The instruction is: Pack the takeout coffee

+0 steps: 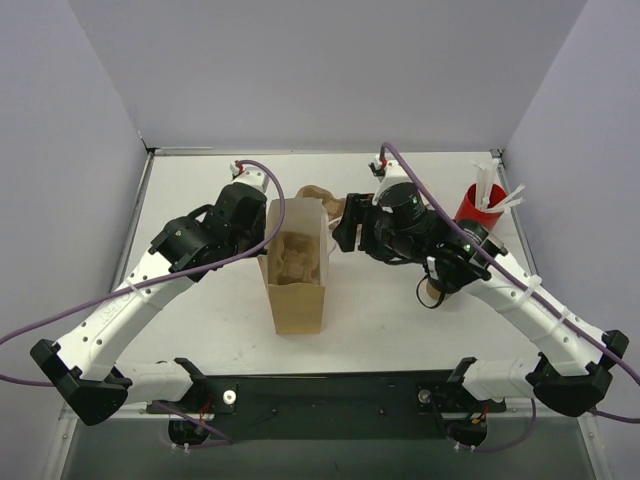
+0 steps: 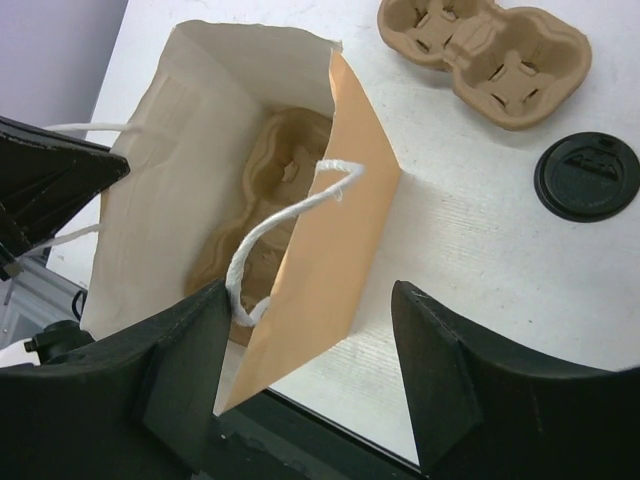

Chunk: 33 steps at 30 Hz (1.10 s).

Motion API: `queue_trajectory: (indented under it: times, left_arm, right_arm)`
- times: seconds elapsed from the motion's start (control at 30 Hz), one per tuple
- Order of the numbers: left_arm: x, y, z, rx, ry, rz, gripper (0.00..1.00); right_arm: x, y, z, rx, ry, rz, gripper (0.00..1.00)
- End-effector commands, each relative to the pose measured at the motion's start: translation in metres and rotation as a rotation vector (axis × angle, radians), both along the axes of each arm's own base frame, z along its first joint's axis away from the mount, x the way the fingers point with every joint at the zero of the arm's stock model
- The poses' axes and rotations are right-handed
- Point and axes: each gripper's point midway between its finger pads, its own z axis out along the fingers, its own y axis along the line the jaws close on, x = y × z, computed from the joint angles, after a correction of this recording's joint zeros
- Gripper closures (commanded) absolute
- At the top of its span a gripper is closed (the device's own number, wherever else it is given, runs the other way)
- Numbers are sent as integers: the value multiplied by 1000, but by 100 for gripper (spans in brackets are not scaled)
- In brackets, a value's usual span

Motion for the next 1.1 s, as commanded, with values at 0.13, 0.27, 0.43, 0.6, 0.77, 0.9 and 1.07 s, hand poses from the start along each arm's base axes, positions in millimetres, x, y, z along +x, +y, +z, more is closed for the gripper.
queue_trajectory:
  times: [0.13, 0.27, 0.43, 0.6, 0.77, 0.9, 1.07]
  left_arm:
    - [5, -8, 17, -51, -43, -3, 100]
    - [5, -9, 16, -49, -40, -7, 100]
    - [5, -11, 14, -57, -35, -13, 100]
    - [4, -20, 20, -95, -35, -44, 100]
    - [-3, -20, 49, -139, -56, -55, 100]
    - [-3, -21, 22, -111, -2, -50, 100]
    - [-2, -30, -25, -87, 93, -53, 100]
  right_arm:
    - [21, 34, -24, 30, 89, 7, 49]
    - [28, 36, -47, -6, 141, -8, 54]
    - [30, 44, -57, -18, 173, 10, 64]
    - [30, 48, -53, -60, 188, 32, 90]
    - [23, 42, -29, -123, 145, 29, 100]
    - [26, 38, -57, -191, 196, 20, 100]
    - [27, 40, -106, -266, 316, 30, 100]
